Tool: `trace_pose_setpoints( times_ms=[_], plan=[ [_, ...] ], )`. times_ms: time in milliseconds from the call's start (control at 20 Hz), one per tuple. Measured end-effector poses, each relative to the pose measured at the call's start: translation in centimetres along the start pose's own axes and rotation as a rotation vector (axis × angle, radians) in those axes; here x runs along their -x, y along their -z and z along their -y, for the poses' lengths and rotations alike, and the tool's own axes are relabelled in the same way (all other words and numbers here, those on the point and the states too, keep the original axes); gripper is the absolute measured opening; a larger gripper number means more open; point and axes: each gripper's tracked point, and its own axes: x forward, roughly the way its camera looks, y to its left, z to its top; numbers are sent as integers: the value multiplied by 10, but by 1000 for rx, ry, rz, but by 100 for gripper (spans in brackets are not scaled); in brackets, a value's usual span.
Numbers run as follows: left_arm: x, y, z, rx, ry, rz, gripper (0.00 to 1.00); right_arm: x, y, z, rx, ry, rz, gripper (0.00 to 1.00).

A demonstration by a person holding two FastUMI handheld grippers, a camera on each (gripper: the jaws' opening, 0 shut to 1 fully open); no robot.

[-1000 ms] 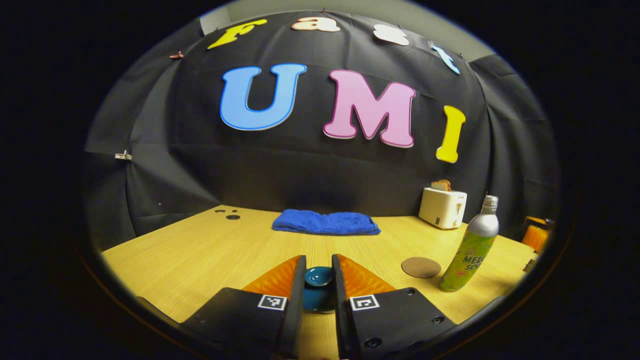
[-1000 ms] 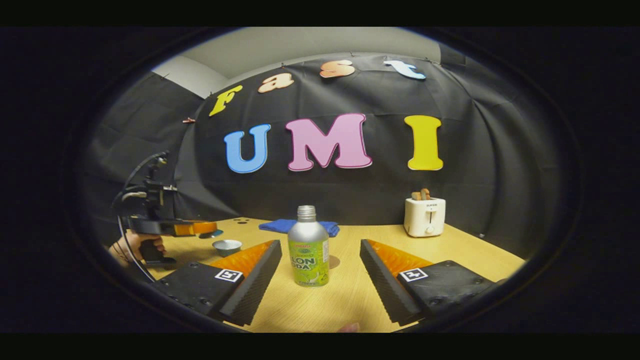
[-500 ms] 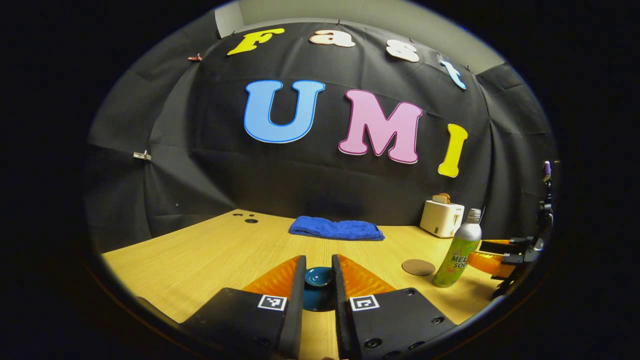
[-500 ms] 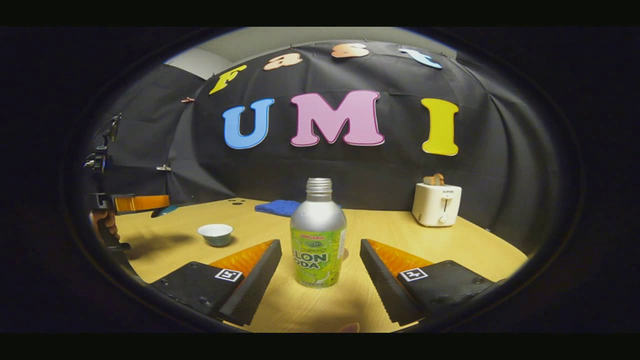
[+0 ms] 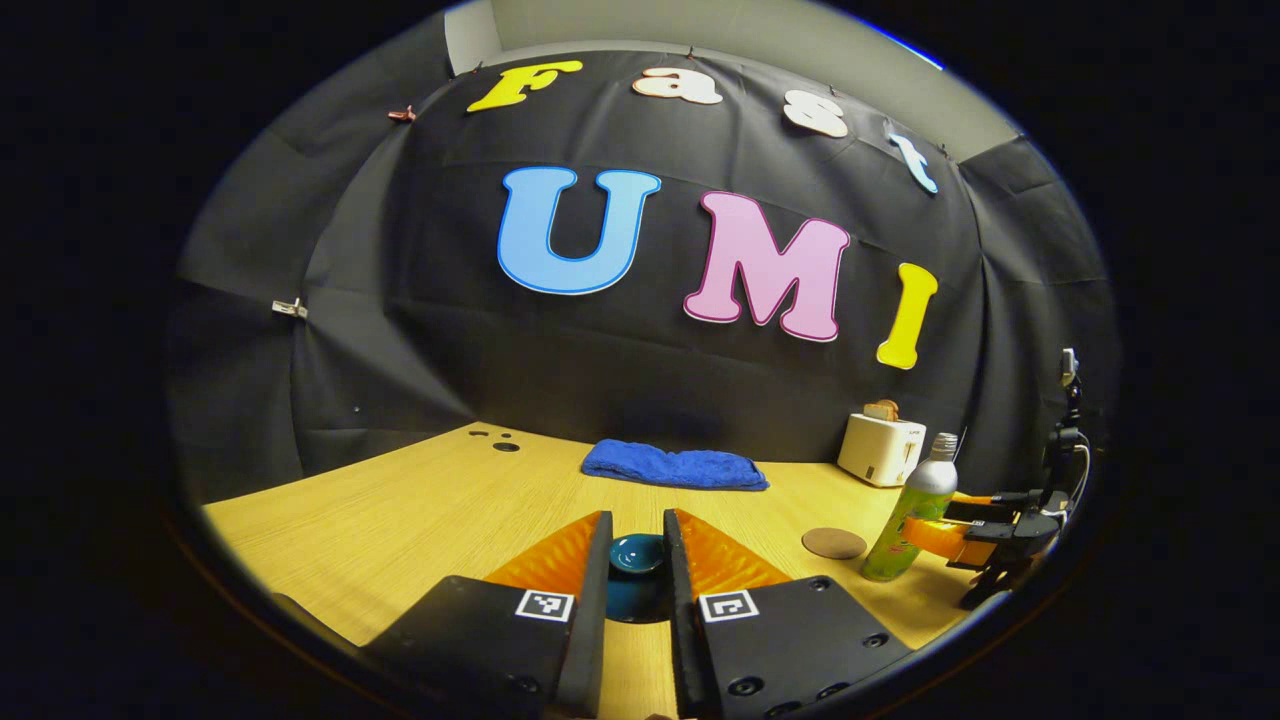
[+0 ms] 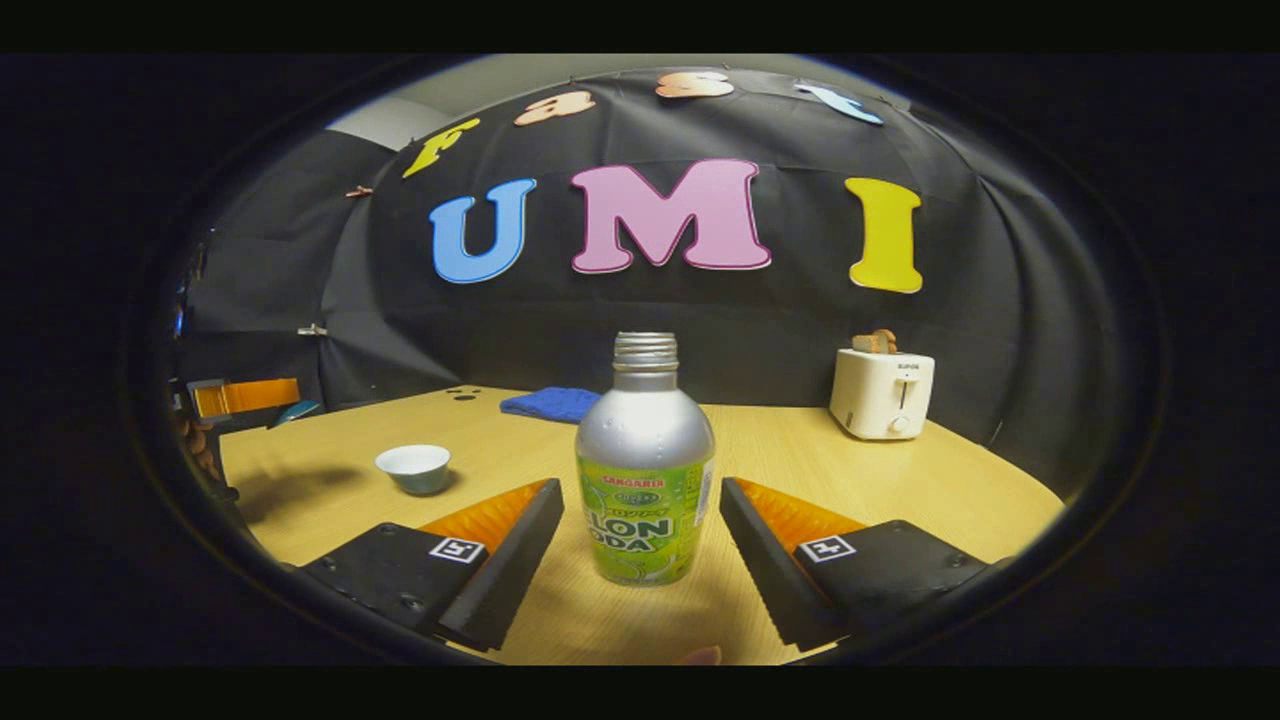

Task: Open the teacup lid with one hand, grasp the water bottle and pour water into the teacup with the other hand; after pouring, place the water bottle on the coaster and then close the teacup lid.

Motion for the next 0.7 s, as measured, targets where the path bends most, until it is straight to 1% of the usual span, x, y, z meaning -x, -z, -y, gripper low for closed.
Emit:
trace_pose_setpoints(
  times_ms=[100,200,300,400,450,550,700],
  plan=[
    [0,1,-1,9,4,-2,31,-3,1,1,11,13,-11,96],
    [-1,3,-3,14,4,-7,31,-4,1,-2,6,9,-10,81],
    [0,-2,-3,18,7,1,31,-6,-2,-3,20,14,-10,80],
    [0,-5,-8,20,5,8,31,-8,-14,-2,75,41,15,79],
    [1,-6,-11,24,2,12,31,-8,-20,-3,123,59,30,79],
    [2,-8,-18,39,-5,14,31,-13,-35,-3,261,105,56,79],
    [3,-11,-32,41,-26,17,31,-22,-48,-13,473,135,71,79]
  ],
)
